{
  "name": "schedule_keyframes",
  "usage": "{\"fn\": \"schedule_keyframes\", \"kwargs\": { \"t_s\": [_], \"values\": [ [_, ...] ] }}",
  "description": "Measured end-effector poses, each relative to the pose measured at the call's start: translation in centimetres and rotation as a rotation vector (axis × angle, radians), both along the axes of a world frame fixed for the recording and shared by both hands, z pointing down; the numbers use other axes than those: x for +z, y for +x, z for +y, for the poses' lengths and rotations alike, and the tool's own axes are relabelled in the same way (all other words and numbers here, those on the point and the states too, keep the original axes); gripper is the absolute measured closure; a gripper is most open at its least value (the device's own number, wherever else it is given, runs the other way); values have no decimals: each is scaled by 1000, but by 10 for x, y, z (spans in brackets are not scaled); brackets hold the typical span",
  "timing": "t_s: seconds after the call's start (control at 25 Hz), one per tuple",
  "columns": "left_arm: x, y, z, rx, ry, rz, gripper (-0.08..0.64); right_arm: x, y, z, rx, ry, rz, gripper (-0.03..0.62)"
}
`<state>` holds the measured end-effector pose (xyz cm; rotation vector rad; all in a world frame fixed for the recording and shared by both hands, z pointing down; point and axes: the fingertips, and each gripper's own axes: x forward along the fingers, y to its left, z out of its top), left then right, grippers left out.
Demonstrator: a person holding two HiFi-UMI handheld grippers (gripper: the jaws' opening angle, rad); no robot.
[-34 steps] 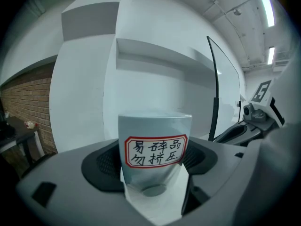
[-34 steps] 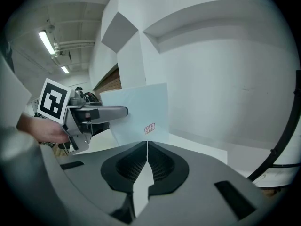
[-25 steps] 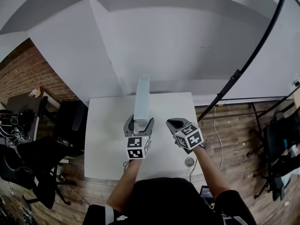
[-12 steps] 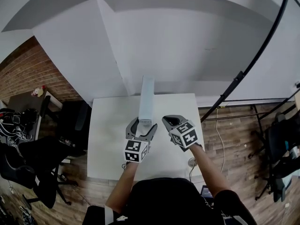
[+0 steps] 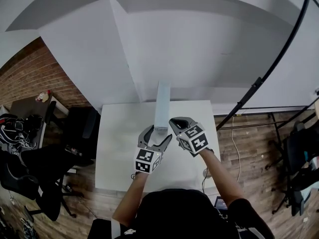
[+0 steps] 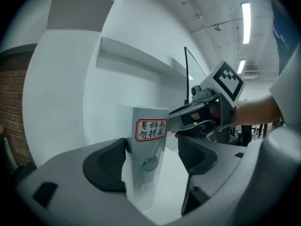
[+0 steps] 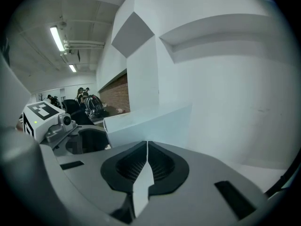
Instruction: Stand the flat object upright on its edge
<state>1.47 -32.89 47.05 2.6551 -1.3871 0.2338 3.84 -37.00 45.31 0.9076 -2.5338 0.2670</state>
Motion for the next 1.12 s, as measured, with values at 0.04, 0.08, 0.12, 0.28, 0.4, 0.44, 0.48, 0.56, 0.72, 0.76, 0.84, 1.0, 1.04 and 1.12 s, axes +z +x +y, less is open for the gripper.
{"fn": "schedule_keyframes", "kwargs": {
  "t_s": [0.04, 0.08, 0.12, 0.28, 0.4, 0.44, 0.48, 0.56, 0.72, 0.76, 0.84, 1.0, 1.04, 1.12],
  "values": [
    [0, 0, 0, 2, 0, 2, 210, -1, 0, -1, 3, 1, 1, 548],
    [-1, 0, 0, 4, 1, 5, 210, -1, 1, -2, 7, 2, 1, 549],
    [-1, 1, 0, 7, 2, 6, 210, -2, 2, -3, 12, 3, 1, 549],
    [-1, 5, -2, 15, -3, 8, 210, -4, 6, -9, 31, 1, -4, 549],
    [-1, 9, -3, 16, -7, 11, 210, -4, 8, -11, 35, 1, -5, 549],
    [-1, 9, -3, 16, -7, 10, 210, -4, 9, -12, 37, 2, -6, 549],
    [0, 10, -3, 16, -5, 7, 210, -4, 9, -13, 39, 2, -6, 549],
    [0, 11, -4, 18, -5, 5, 210, -4, 9, -15, 42, 0, -5, 549],
    [1, 10, -4, 20, 0, 8, 210, -2, 11, -14, 38, -4, -4, 549],
    [1, 9, -4, 19, 1, 7, 210, -2, 11, -14, 36, -4, -4, 549],
    [1, 9, -3, 21, 1, 4, 210, -2, 13, -13, 35, -2, -4, 549],
    [-3, 2, -1, 12, 1, 9, 210, -2, 17, -11, 43, 2, -5, 549],
    [-4, -1, 0, 8, 3, 15, 210, -2, 18, -11, 46, 3, -7, 549],
    [-7, -7, 2, 0, 10, 28, 210, -3, 20, -10, 51, 4, -13, 549]
  ]
}}
